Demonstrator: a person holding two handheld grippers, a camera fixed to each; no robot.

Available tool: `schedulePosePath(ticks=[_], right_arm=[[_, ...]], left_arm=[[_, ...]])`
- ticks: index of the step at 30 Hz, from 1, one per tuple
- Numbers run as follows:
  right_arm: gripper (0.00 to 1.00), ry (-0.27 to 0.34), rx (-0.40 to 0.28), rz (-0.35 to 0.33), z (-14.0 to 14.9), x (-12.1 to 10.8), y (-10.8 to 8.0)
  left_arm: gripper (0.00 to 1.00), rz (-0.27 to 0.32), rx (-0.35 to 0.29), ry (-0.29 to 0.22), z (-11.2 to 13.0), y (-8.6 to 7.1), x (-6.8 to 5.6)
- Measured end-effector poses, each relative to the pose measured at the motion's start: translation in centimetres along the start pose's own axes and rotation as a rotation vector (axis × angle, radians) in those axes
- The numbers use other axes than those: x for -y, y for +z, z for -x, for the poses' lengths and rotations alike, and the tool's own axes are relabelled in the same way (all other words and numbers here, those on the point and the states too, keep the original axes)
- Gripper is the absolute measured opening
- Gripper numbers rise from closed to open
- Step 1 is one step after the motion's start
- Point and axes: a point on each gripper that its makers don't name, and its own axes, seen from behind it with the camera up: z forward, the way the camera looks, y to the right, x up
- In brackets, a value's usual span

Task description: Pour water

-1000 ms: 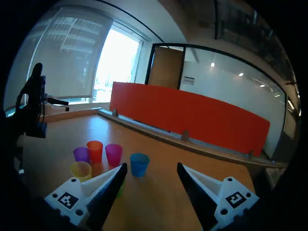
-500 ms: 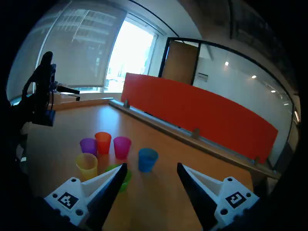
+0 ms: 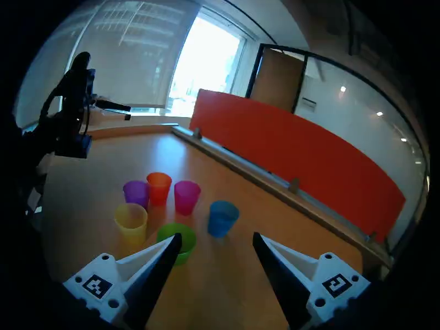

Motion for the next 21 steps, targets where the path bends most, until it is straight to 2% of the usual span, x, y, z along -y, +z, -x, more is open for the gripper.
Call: schedulePosePath(ticks=[12,21], right_arm=[[1.0,-0.053,0.081,-0.086,1.5,1.0,0.9],[1.0,-0.053,0.125,-0.163,2.6,2.3,1.8]], left_arm=[[0.96,-0.003,-0.007,0.003,-1.0,-0.1,0.0],[0.96,-0.013,-0.008,0.008,-1.7,0.0,0.1]])
